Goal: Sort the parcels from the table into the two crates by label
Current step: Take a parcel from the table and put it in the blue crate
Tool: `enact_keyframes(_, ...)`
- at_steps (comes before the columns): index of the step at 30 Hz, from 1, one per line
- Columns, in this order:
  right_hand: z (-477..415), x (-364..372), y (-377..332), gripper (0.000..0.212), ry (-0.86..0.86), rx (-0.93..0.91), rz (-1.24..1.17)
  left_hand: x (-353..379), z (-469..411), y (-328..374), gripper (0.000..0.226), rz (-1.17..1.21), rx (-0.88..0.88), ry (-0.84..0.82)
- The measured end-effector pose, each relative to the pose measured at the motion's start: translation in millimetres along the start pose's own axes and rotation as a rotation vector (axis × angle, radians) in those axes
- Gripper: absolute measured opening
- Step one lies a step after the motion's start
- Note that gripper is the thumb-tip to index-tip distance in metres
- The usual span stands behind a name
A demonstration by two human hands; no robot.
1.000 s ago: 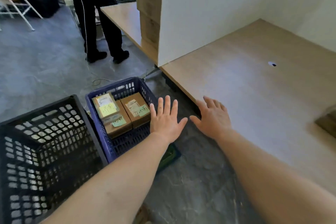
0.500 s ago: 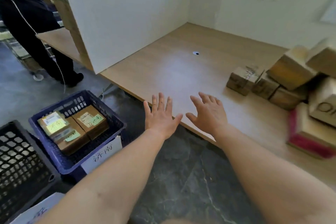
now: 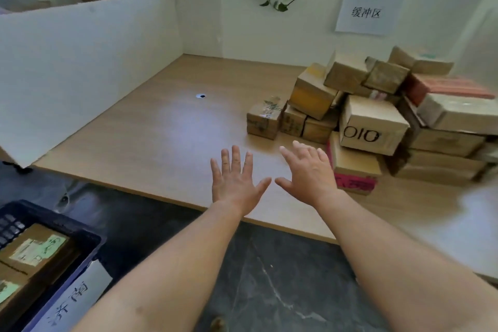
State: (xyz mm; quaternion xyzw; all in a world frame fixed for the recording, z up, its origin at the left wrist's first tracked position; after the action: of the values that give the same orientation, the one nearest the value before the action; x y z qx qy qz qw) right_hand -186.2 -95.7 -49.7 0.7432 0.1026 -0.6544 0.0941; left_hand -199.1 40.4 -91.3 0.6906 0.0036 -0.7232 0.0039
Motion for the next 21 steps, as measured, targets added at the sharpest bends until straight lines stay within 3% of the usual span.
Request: enact_keyframes(21, -33.3, -27.8, 210.7, 0.074, 0.047, 0.575, 0.041, -44.3, -166.7, 178.4, 0.08, 0.035, 0.463, 0.045)
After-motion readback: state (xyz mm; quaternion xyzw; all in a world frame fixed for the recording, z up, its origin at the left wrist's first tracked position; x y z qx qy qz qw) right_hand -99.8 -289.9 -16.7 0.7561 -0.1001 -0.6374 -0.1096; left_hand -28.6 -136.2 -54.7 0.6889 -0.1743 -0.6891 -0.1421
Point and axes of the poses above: each hand's wrist, its own z-axis away from the middle knuckle, its own x-axis out of the palm, y = z × x, the point moved 10 cm from there along -z, towards the middle knuckle, and after that the axes turned 1 degree about -z, right-handed, at the moved point
